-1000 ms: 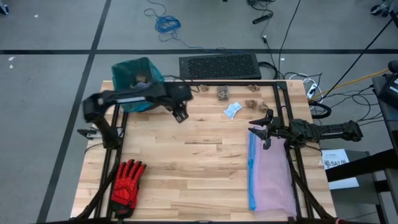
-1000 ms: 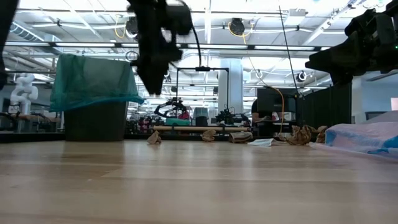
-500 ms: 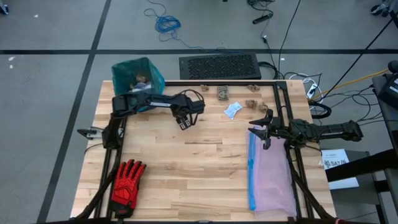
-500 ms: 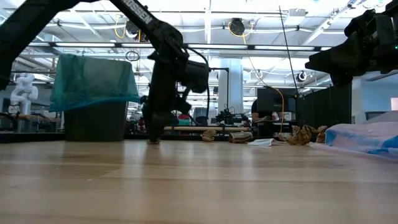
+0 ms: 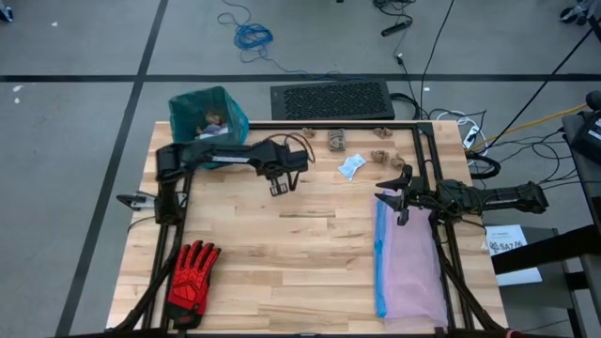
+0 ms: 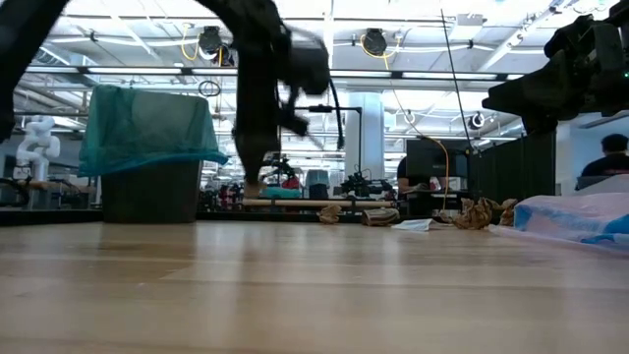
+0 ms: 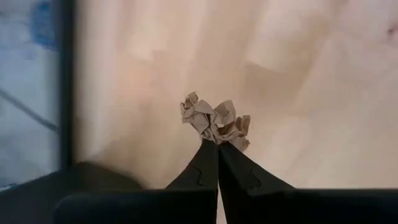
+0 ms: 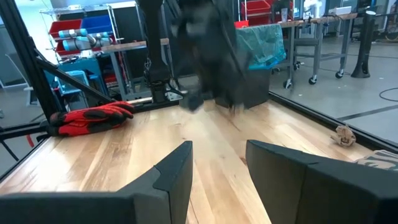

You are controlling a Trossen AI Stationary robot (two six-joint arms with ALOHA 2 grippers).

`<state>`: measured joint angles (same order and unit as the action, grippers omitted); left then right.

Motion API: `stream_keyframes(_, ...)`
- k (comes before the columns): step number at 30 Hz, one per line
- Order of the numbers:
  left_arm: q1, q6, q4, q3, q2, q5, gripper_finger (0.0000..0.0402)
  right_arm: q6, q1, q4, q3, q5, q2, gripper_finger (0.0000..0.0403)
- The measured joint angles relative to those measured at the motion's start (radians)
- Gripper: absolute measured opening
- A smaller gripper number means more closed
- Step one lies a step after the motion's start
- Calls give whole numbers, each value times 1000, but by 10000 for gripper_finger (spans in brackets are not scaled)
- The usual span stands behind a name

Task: Place trash/remove bag and relplace
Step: Put the brown napkin in the trash bin, then move the trash bin to the center of the table

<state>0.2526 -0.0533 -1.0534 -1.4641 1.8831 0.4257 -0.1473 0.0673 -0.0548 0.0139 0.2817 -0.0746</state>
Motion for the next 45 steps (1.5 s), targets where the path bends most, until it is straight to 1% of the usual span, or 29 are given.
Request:
stream_keyframes(6, -10, -103, -187, -100, -238, 254, 1, 5, 0, -7, 0, 0, 0, 144)
stream_keyframes(8, 7, -144, -236, -142, -312, 316, 1, 4, 0, -14, 0, 0, 0, 144)
stream_keyframes(11, 58, -174, -293, -204, -403, 347, 1, 4, 0, -37, 0, 0, 0, 144)
stream_keyframes(14, 140, -174, -326, -235, -459, 349, 1, 2, 0, -48, 0, 0, 0, 144)
stream_keyframes(16, 213, -169, -366, -239, -462, 337, 1, 5, 0, -48, 0, 0, 0, 144)
stream_keyframes(19, 335, -163, -418, -227, -456, 290, 0, 5, 0, -59, 0, 0, 0, 144)
stream_keyframes(22, 425, -64, -411, -206, -446, 237, 0, 18, 0, -90, 0, 0, 0, 144)
stream_keyframes(25, 468, 51, -375, -198, -421, 226, 5, 39, 0, -113, 0, 1, 0, 144)
stream_keyframes(27, 488, 105, -351, -198, -401, 225, 16, 53, 0, -118, 0, 0, 0, 144)
stream_keyframes(30, 499, 135, -364, -197, -363, 192, 43, 64, 0, -122, 0, 1, 0, 144)
stream_keyframes(32, 501, 138, -383, -197, -339, 188, 65, 76, 0, -122, 0, 1, 0, 144)
stream_keyframes(34, 507, 140, -385, -197, -318, 214, 90, 82, 0, -122, 0, 0, 0, 144)
stream_keyframes(38, 518, 139, -401, -197, -302, 391, 133, 84, 0, -122, 0, 0, 0, 144)
stream_keyframes(39, 522, 138, -402, -197, -301, 413, 140, 84, 0, -121, 0, 1, 0, 144)
stream_keyframes(41, 534, 110, -402, -197, -298, 415, 148, 82, 0, -122, 0, 1, 0, 144)
stream_keyframes(43, 547, 62, -414, -197, -297, 411, 147, 81, 0, -121, 0, 0, 0, 144)
stream_keyframes(45, 566, 17, -427, -197, -294, 376, 139, 77, 0, -121, 0, 0, 0, 144)
